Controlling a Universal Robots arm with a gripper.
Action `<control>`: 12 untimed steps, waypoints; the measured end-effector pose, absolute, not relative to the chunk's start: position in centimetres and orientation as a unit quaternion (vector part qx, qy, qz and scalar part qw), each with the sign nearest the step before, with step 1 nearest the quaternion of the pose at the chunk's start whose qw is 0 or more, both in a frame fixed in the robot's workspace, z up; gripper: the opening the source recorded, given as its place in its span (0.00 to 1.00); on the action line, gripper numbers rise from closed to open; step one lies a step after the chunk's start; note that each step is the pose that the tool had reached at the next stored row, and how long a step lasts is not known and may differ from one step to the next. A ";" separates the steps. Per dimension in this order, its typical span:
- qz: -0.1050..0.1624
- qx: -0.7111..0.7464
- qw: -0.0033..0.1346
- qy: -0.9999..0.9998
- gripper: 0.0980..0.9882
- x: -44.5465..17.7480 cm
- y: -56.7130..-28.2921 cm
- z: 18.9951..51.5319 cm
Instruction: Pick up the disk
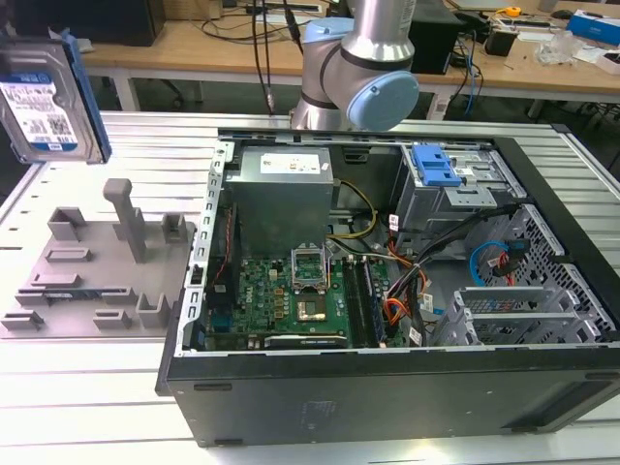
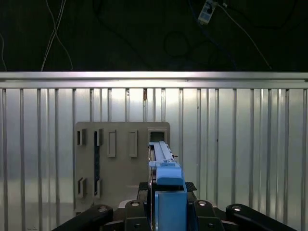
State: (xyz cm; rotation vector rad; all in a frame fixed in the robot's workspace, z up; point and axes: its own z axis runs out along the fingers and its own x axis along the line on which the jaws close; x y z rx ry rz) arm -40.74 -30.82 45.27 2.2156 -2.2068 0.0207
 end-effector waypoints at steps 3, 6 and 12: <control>0.007 0.708 0.007 -0.706 0.30 -40.7 -30.8 46.9; 0.007 0.708 0.007 -0.706 0.30 -40.7 -30.8 48.3; 0.007 0.708 0.007 -0.706 0.30 -40.7 -30.8 49.5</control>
